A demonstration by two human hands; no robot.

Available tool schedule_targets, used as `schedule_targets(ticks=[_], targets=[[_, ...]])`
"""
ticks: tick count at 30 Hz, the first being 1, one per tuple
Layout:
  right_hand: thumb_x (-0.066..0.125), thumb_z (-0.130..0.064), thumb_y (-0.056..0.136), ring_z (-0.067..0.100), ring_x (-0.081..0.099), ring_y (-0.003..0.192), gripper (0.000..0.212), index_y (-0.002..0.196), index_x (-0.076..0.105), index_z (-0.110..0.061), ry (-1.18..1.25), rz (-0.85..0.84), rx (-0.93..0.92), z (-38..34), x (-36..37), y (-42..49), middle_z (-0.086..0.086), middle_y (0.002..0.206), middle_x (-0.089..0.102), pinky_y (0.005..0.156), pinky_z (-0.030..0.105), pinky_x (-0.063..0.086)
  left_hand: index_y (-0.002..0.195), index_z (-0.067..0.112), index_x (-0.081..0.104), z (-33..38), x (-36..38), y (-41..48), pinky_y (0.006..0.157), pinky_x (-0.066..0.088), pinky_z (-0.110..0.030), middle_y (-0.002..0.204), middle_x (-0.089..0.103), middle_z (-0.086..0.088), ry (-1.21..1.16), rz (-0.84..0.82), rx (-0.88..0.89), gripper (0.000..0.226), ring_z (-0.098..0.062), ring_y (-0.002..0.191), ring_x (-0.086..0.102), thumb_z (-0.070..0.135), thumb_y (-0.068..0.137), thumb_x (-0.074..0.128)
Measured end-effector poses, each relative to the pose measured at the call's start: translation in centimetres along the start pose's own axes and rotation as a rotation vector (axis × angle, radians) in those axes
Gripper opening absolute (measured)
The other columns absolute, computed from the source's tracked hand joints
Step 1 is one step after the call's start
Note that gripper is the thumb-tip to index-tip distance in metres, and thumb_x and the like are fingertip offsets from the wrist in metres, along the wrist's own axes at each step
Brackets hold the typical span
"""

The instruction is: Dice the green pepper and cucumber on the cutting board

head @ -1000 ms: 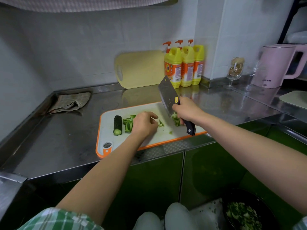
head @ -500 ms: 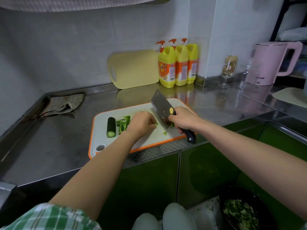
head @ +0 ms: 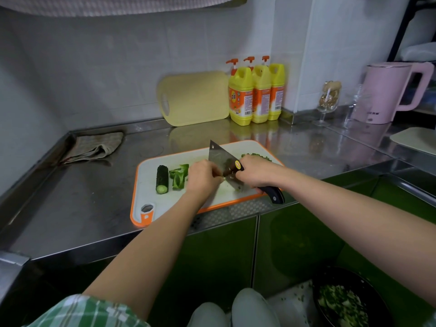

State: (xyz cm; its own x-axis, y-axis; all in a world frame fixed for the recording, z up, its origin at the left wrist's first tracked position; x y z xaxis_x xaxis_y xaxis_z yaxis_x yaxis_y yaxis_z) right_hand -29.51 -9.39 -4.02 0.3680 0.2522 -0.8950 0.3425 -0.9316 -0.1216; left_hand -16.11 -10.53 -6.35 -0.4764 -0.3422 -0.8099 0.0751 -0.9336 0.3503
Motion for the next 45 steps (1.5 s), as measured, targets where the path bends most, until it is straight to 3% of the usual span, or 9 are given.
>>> schedule_targets(ticks=[5, 9, 17, 25, 32, 37, 41, 45], targets=[[0.041, -0.006, 0.092, 0.024, 0.055, 0.039, 0.016, 0.077, 0.046, -0.004, -0.057, 0.029, 0.028, -0.9, 0.7, 0.7, 0.014, 0.061, 0.055, 0.039, 0.023, 0.043, 0.082, 0.015, 0.079, -0.3, 0.1, 0.0, 0.072, 0.049, -0.024, 0.084, 0.075, -0.001, -0.038, 0.013, -0.010, 0.007, -0.018, 0.081, 0.068, 0.018, 0.075, 0.079], [0.040, -0.004, 0.094, 0.025, 0.057, 0.043, 0.013, 0.097, 0.051, 0.003, -0.014, 0.040, 0.072, -1.0, 1.2, 1.4, 0.020, 0.074, 0.061, 0.041, 0.024, 0.045, 0.079, 0.014, 0.079, -0.1, -0.1, -0.2, 0.073, 0.051, -0.029, 0.081, 0.075, -0.002, -0.045, 0.028, -0.002, 0.007, -0.019, 0.080, 0.067, 0.018, 0.074, 0.080], [0.038, -0.006, 0.091, 0.019, 0.051, 0.036, 0.013, 0.079, 0.045, -0.005, 0.097, 0.043, 0.036, -0.2, -0.7, 0.8, 0.013, 0.062, 0.051, 0.037, 0.017, 0.037, 0.083, 0.017, 0.062, -0.6, -0.3, -0.4, 0.075, 0.046, -0.033, 0.067, 0.070, 0.000, -0.098, 0.083, -0.065, 0.020, -0.021, 0.080, 0.066, 0.004, 0.071, 0.070], [0.038, -0.004, 0.092, 0.020, 0.049, 0.038, 0.015, 0.079, 0.044, -0.005, 0.081, -0.006, 0.029, -0.9, 0.2, 0.1, 0.014, 0.063, 0.050, 0.034, 0.017, 0.038, 0.094, 0.019, 0.054, -1.0, 0.0, -0.2, 0.080, 0.047, -0.040, 0.069, 0.070, 0.000, -0.121, 0.110, -0.097, 0.031, -0.025, 0.085, 0.065, 0.004, 0.071, 0.067], [0.040, -0.002, 0.092, 0.023, 0.051, 0.039, 0.015, 0.078, 0.045, -0.003, 0.019, -0.024, 0.054, -1.4, 0.8, 0.9, 0.015, 0.059, 0.052, 0.038, 0.018, 0.039, 0.094, 0.016, 0.056, -1.1, -0.2, -0.2, 0.072, 0.044, -0.031, 0.067, 0.071, 0.001, -0.144, 0.112, -0.092, 0.031, -0.019, 0.077, 0.067, 0.003, 0.070, 0.070], [0.040, -0.004, 0.095, 0.022, 0.056, 0.043, 0.012, 0.085, 0.046, -0.003, 0.025, 0.067, 0.083, -0.8, 1.2, 1.7, 0.014, 0.068, 0.055, 0.040, 0.024, 0.044, 0.089, 0.019, 0.056, -0.8, -0.1, -0.4, 0.063, 0.037, -0.024, 0.070, 0.073, 0.000, -0.162, 0.070, -0.069, 0.028, -0.013, 0.076, 0.068, 0.005, 0.072, 0.073], [0.039, -0.007, 0.096, 0.025, 0.056, 0.045, 0.011, 0.094, 0.048, -0.002, 0.158, 0.172, 0.087, 0.7, -0.4, 2.4, 0.016, 0.073, 0.056, 0.043, 0.025, 0.044, 0.095, 0.014, 0.063, -0.3, 0.2, -0.5, 0.068, 0.045, -0.024, 0.083, 0.076, 0.000, -0.162, 0.019, -0.015, 0.017, -0.014, 0.082, 0.068, 0.009, 0.080, 0.069], [0.040, -0.008, 0.092, 0.020, 0.051, 0.037, 0.012, 0.092, 0.052, -0.003, 0.288, 0.126, 0.023, 0.6, -1.3, 1.8, 0.012, 0.061, 0.053, 0.040, 0.022, 0.039, 0.093, 0.014, 0.066, -0.9, -0.7, -0.3, 0.078, 0.051, -0.032, 0.087, 0.074, -0.002, -0.105, 0.104, -0.024, 0.016, -0.021, 0.089, 0.066, 0.005, 0.080, 0.065]])
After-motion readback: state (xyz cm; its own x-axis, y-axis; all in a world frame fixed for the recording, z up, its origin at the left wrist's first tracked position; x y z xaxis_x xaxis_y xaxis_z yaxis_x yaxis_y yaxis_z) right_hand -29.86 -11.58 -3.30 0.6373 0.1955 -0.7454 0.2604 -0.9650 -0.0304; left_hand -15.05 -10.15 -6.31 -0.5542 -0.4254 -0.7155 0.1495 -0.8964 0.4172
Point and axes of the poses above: each hand's wrist, its own y-axis towards the middle knuckle, its own x-axis out of the palm, z = x × y, the point moved 8 cm from there along y, towards the middle knuckle
